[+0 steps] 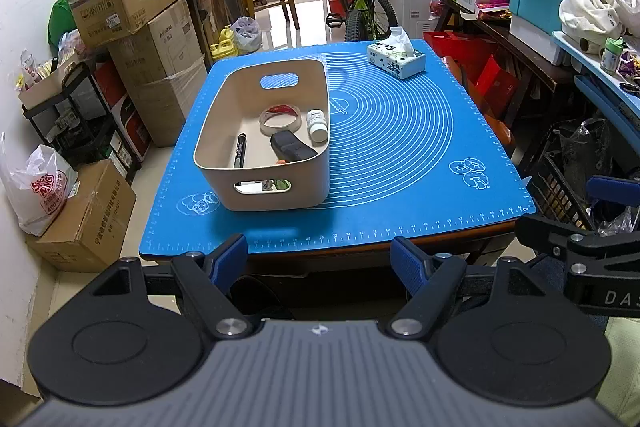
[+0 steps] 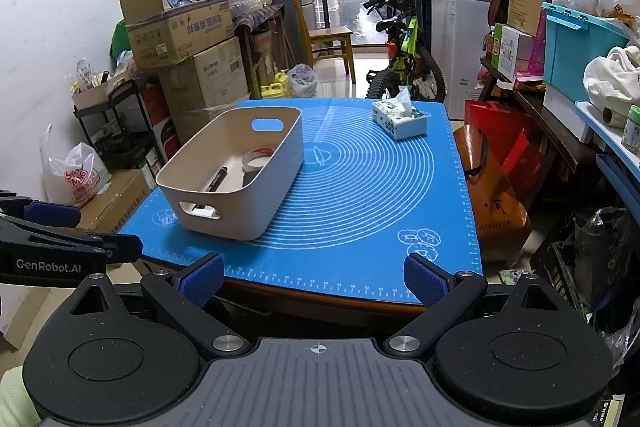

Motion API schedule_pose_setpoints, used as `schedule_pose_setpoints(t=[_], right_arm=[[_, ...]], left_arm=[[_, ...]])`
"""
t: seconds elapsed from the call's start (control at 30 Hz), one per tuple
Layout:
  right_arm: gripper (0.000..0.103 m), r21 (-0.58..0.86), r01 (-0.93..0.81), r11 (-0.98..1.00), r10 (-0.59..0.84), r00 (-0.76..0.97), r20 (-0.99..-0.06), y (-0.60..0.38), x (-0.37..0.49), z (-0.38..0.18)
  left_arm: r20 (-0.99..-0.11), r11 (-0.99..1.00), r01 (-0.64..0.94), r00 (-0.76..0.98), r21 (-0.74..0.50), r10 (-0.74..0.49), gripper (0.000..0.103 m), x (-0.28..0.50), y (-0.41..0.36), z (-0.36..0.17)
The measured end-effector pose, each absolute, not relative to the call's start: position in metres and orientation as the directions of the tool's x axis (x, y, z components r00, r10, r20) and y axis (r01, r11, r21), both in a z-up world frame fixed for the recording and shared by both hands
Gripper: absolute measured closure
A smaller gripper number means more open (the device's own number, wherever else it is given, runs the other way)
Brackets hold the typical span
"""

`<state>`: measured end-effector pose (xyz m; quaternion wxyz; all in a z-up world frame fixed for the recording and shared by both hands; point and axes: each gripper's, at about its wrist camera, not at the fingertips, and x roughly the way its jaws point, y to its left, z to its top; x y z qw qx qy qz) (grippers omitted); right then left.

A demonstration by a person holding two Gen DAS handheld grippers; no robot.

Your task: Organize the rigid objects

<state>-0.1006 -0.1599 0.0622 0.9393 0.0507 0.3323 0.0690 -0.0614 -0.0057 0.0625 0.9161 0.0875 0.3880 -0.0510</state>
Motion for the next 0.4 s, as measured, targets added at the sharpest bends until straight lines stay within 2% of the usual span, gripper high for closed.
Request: schedule_pose_setpoints(t=[0.4], right_arm=[[0.007,0.141,-0.097,0.985,0.164,0.769,-0.618,-0.1595,-0.1,0.0626]], left_arm=[[-0.717,0.98,0.155,0.697,0.122,-0.021,0.024,-0.0608,-0.0019,0.0646]])
